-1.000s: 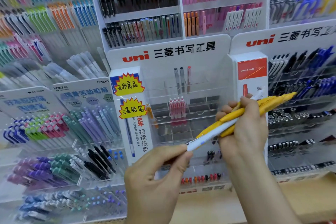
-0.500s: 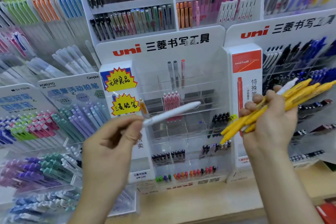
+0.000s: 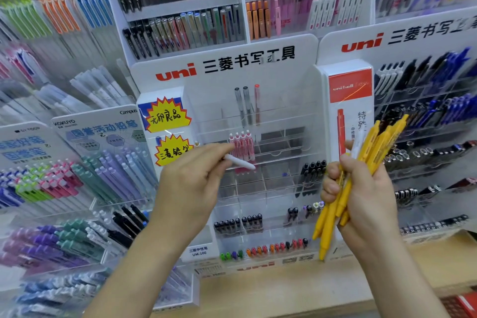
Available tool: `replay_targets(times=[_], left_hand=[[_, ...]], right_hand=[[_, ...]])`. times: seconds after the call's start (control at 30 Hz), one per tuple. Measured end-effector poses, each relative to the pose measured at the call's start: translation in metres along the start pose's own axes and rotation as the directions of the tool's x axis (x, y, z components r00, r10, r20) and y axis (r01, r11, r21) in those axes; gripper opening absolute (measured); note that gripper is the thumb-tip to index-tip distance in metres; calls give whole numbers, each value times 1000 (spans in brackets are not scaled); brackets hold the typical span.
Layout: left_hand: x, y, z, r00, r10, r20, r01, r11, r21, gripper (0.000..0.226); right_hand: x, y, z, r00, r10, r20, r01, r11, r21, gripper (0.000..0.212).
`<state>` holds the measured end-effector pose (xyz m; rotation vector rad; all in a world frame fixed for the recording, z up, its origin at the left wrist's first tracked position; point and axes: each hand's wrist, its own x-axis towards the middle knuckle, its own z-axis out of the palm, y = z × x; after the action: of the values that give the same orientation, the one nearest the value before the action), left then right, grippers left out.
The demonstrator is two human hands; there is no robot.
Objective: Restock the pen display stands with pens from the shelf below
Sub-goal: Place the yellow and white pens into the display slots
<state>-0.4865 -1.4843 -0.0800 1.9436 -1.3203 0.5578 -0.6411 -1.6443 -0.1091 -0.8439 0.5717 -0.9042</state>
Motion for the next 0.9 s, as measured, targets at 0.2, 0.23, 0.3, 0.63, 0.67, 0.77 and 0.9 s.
replay_targets(times=[0.2, 0.23, 0.3, 0.63, 0.67, 0.77, 0.9], left_hand=[[9, 0, 24, 990, 74, 119, -76, 997, 10, 9], [9, -3, 30, 986, 86, 144, -89, 996, 13, 13], [8, -10, 40, 979, 96, 178, -96, 995, -10, 24], [16, -15, 53, 955, -89, 284, 154, 964, -216, 12], [18, -14, 52, 959, -57, 279, 117, 972, -206, 16], [22, -14, 50, 955, 69, 288, -36, 992, -120, 18], [24, -20, 54, 929, 176, 326, -184, 983, -4, 18]], right_hand=[[-5, 7, 2, 997, 60, 49, -58, 997, -48, 19], [-5, 9, 1, 996, 73, 57, -69, 996, -56, 18], [-6, 12, 1, 993, 96, 75, -90, 993, -74, 15], [-3, 24, -3, 941, 264, 210, -250, 964, -94, 16], [-2, 24, -4, 938, 268, 222, -250, 963, -104, 16], [-1, 26, -6, 933, 270, 239, -244, 961, -132, 14], [0, 26, -8, 924, 276, 264, -244, 958, -150, 15]])
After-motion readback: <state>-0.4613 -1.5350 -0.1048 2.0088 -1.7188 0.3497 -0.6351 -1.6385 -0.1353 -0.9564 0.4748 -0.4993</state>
